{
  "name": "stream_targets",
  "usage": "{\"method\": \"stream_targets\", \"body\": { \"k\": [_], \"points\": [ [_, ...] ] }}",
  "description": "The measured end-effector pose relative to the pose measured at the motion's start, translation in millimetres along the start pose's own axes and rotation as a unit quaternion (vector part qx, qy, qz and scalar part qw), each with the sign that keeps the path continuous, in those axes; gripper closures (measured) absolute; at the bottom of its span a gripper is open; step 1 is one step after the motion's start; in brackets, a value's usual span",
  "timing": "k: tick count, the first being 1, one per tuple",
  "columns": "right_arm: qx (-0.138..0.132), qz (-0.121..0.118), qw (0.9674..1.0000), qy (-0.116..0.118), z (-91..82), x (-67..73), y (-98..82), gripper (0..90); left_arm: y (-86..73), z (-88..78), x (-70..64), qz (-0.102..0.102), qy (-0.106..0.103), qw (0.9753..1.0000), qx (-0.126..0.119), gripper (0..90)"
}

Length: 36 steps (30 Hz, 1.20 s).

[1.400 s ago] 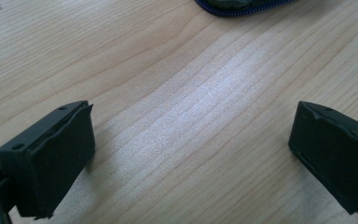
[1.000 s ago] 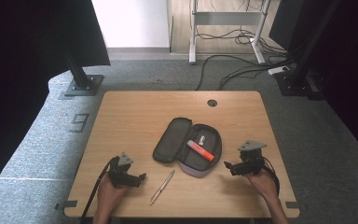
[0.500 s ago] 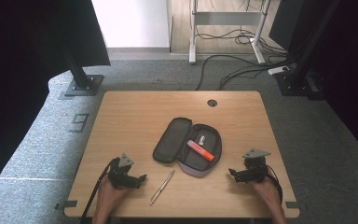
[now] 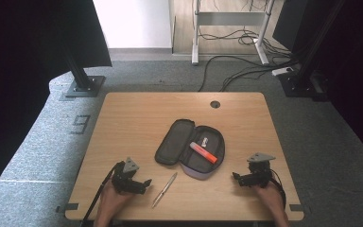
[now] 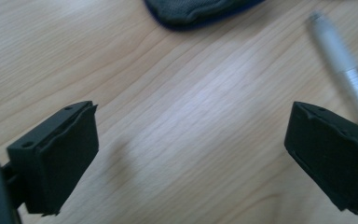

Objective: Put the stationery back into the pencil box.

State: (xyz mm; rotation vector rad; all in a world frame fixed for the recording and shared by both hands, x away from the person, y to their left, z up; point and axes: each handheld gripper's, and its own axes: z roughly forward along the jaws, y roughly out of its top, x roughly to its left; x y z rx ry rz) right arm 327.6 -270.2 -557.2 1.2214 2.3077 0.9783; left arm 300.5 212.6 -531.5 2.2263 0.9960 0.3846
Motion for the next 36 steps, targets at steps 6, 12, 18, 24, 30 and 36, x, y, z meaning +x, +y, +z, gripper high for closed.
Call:
{"method": "stream_targets", "body": {
  "k": [6, 12, 18, 24, 30, 36],
  "points": [
    [0.0, 0.0, 1.0, 0.0, 0.0, 0.0, -0.1, 0.0, 6.1, -10.0, -11.5, 0.005, -0.03, 0.9994, -0.017, 6.9],
    [0.0, 0.0, 1.0, 0.0, 0.0, 0.0, -0.1, 0.0, 10.3, -13.9, -23.0, 0.014, -0.048, 0.9985, -0.023, 12.6],
    [0.0, 0.0, 1.0, 0.0, 0.0, 0.0, -0.1, 0.0, 14.4, -12.8, -35.0, 0.028, -0.067, 0.997, -0.026, 16.2],
    [0.0, 0.0, 1.0, 0.0, 0.0, 0.0, -0.1, 0.0, 15.9, -6.9, -43.5, 0.039, -0.078, 0.996, -0.021, 22.6],
    [0.0, 0.0, 1.0, 0.0, 0.0, 0.0, -0.1, 0.0, 15.5, -0.7, -48.6, 0.045, -0.086, 0.995, -0.021, 30.6],
    [0.0, 0.0, 1.0, 0.0, 0.0, 0.0, -0.1, 0.0, 14.3, 6.8, -53.8, 0.052, -0.096, 0.9939, -0.015, 39.5]
  ]
}}
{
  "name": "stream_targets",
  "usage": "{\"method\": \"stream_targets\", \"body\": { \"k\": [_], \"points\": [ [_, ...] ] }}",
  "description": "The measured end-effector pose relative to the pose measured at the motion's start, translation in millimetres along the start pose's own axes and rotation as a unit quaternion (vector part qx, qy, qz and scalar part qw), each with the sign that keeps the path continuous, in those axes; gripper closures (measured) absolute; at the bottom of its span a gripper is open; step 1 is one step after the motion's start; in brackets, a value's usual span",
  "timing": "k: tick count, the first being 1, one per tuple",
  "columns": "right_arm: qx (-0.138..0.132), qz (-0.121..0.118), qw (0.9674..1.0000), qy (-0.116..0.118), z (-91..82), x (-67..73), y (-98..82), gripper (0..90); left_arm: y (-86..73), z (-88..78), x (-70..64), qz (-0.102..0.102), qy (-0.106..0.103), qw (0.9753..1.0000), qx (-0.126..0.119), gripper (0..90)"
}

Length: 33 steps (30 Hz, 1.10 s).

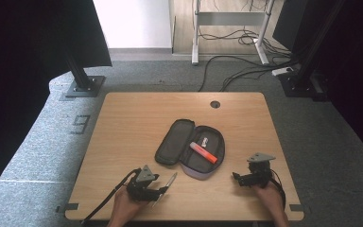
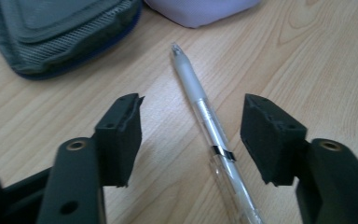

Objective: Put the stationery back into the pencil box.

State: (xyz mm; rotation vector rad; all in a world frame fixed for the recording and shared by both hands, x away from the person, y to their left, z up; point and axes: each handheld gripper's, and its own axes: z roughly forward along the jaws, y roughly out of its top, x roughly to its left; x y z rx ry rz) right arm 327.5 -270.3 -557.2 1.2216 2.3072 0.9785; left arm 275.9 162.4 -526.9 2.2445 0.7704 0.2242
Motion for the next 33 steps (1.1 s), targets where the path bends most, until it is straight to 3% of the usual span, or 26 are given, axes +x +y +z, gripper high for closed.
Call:
{"method": "stream_targets", "body": {
  "k": [15, 20, 33],
  "points": [
    [0.0, 0.0, 1.0, 0.0, 0.0, 0.0, 0.0, 0.0, -3.3, 17.1, -5.4, 0.014, 0.0, 0.9998, 0.011, 63.4],
    [0.0, 0.0, 1.0, 0.0, 0.0, 0.0, 0.0, 0.0, -3.4, 16.1, -5.8, 0.017, 0.004, 0.9997, 0.015, 77.8],
    [0.0, 0.0, 1.0, 0.0, 0.0, 0.0, 0.0, 0.0, -0.2, 5.8, -4.6, 0.014, -0.006, 0.9999, 0.006, 79.9]
  ]
}}
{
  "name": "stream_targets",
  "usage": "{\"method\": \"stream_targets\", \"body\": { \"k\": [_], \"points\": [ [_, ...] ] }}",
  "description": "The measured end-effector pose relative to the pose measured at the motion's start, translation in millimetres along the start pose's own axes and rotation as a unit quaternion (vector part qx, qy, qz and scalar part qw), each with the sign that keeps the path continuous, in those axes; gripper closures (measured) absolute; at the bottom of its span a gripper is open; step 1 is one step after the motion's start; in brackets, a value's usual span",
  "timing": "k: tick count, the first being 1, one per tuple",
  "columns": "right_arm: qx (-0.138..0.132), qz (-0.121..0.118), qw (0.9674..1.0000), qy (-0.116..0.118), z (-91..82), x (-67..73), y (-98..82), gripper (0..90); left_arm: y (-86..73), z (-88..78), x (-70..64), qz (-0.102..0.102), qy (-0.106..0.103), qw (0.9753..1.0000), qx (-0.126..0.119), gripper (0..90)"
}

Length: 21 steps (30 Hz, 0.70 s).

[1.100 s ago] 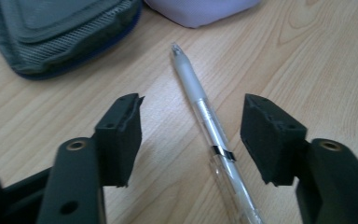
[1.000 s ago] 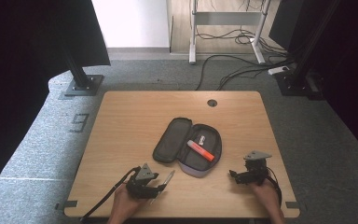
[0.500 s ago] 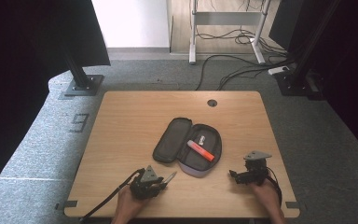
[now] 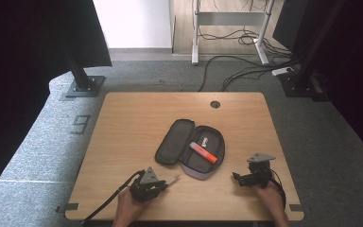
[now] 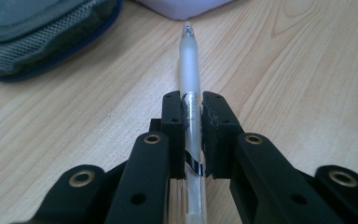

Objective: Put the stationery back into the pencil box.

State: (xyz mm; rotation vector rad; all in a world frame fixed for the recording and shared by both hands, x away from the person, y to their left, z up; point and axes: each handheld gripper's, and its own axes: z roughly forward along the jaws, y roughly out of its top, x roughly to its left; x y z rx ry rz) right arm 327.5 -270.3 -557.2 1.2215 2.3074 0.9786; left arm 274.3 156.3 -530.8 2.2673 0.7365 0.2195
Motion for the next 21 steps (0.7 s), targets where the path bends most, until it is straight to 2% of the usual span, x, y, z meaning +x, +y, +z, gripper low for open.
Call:
{"method": "stream_targets", "body": {
  "k": [4, 10, 16, 21],
  "points": [
    [0.0, 0.0, 1.0, 0.0, 0.0, 0.0, 0.0, 0.0, 3.4, -9.6, -0.8, 0.0, -0.004, 0.9999, -0.013, 79.9],
    [0.0, 0.0, 1.0, 0.0, 0.0, 0.0, 0.0, 0.0, 9.8, -14.7, -0.8, 0.0, -0.006, 0.9998, -0.02, 79.9],
    [0.0, 0.0, 1.0, 0.0, 0.0, 0.0, 0.0, 0.0, 21.7, -19.1, -0.5, 0.005, -0.002, 0.9997, -0.023, 79.8],
    [0.0, 0.0, 1.0, 0.0, 0.0, 0.0, 0.0, 0.0, 32.8, -23.1, 3.6, -0.002, 0.0, 0.9994, -0.034, 79.8]
  ]
}}
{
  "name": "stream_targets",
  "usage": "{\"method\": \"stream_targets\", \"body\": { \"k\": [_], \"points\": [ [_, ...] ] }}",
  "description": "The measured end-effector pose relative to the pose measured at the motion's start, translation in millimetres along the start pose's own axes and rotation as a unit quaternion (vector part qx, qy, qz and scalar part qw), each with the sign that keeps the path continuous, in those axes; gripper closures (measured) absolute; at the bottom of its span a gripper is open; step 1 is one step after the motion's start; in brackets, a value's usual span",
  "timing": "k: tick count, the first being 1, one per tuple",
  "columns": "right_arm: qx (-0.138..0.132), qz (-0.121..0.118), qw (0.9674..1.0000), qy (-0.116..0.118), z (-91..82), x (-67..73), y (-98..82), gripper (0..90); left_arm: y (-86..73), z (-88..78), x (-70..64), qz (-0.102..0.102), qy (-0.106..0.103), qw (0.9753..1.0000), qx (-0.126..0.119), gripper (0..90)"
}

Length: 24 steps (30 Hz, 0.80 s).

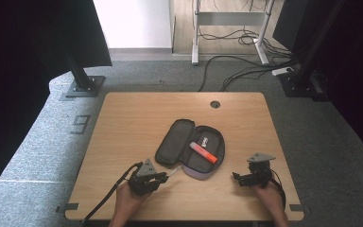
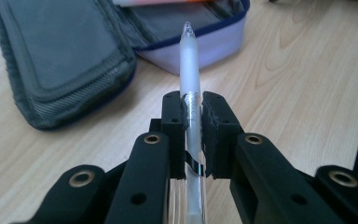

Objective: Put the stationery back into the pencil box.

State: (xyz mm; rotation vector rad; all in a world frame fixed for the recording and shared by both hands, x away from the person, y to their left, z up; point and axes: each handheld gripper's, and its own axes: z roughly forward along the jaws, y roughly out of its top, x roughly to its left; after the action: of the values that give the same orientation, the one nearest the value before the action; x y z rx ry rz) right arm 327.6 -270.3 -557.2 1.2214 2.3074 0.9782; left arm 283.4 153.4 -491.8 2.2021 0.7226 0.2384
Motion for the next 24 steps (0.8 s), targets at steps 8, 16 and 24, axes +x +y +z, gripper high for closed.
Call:
{"method": "stream_targets", "body": {
  "k": [8, 16, 24],
  "points": [
    [0.0, 0.0, 1.0, 0.0, 0.0, 0.0, 0.0, 0.0, 15.1, 2.5, 6.7, -0.006, 0.002, 1.0, -0.005, 79.8],
    [0.0, 0.0, 1.0, 0.0, 0.0, 0.0, 0.0, 0.0, 34.6, 8.8, 15.6, -0.01, -0.002, 0.9999, -0.013, 79.8],
    [0.0, 0.0, 1.0, 0.0, 0.0, 0.0, 0.0, 0.0, 57.5, 20.7, 20.6, 0.0, -0.002, 1.0, -0.009, 79.8]
  ]
}}
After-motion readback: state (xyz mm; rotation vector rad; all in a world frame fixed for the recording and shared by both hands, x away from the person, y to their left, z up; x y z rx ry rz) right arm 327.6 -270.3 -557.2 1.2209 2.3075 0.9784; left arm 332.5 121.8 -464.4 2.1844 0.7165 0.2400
